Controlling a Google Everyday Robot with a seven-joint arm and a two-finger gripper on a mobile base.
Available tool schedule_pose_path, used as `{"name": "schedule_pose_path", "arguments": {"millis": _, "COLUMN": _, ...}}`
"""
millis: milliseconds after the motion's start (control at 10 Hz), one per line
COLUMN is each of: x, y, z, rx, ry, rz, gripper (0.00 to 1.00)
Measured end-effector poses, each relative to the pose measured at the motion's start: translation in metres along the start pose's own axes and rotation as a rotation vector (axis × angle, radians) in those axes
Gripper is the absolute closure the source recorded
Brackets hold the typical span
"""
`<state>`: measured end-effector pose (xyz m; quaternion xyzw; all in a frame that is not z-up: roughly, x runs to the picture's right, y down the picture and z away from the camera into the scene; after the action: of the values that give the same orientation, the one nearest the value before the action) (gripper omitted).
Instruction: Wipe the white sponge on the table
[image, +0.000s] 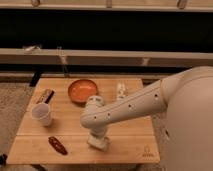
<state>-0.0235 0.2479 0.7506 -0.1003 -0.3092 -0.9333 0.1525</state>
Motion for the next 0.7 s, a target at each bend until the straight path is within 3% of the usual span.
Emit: {"name": "schedule_pose_path", "arguments": {"millis": 700, "x": 0.042, "y": 0.011, "z": -0.008, "rx": -0.066, "ry": 0.019, "rz": -0.084, "gripper": 1.0}}
